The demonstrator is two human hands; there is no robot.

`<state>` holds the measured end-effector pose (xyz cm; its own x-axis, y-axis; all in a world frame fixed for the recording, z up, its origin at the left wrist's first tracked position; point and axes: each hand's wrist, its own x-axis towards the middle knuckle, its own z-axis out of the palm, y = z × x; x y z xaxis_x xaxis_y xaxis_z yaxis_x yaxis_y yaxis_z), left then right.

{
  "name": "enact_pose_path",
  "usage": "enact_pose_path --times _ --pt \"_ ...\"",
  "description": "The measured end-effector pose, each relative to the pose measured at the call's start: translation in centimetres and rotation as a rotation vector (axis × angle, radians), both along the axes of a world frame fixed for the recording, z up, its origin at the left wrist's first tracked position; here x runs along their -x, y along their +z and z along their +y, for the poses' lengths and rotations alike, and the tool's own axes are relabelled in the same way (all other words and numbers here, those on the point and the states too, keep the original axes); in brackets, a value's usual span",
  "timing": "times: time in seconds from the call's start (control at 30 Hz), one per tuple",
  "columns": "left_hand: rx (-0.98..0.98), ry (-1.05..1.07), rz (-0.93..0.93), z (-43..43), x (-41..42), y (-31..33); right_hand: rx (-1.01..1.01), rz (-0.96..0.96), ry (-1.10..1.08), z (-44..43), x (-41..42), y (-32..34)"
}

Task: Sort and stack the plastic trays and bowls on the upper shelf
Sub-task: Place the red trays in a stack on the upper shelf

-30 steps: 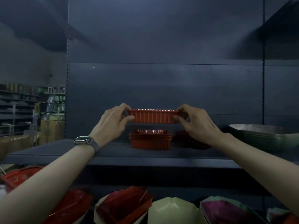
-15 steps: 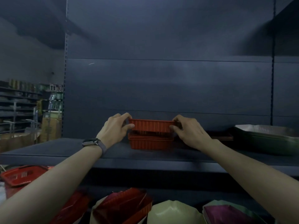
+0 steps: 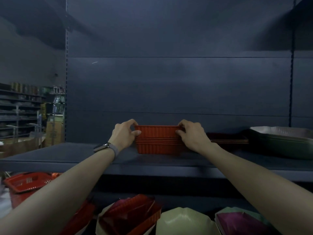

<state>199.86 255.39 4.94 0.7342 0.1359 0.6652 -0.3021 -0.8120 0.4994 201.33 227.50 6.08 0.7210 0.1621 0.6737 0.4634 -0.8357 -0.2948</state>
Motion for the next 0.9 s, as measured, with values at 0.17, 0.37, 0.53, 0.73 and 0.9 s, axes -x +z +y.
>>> enact_pose_path --times 0.17,0.37,0.53,0.73,0.9 --pt "-0.01 0.024 0.059 -0.2 -0.2 -0.3 -0.009 0.049 -0.02 0.1 -0.4 -0.5" --pt "0.052 -0.046 0.097 0.5 -0.4 -2.0 -0.1 0.067 0.033 -0.6 -0.4 -2.0" --pt "0.09 -0.068 0.106 0.1 0.3 -2.2 -0.127 0.077 0.053 -0.9 0.1 -2.5" --pt "0.086 -0.015 0.145 -0.8 1.1 -2.1 -0.123 0.058 0.044 -0.6 0.6 -3.0" --pt "0.04 -0.017 0.24 -3.1 3.0 -2.1 -0.089 0.126 0.034 -0.4 1.3 -3.2"
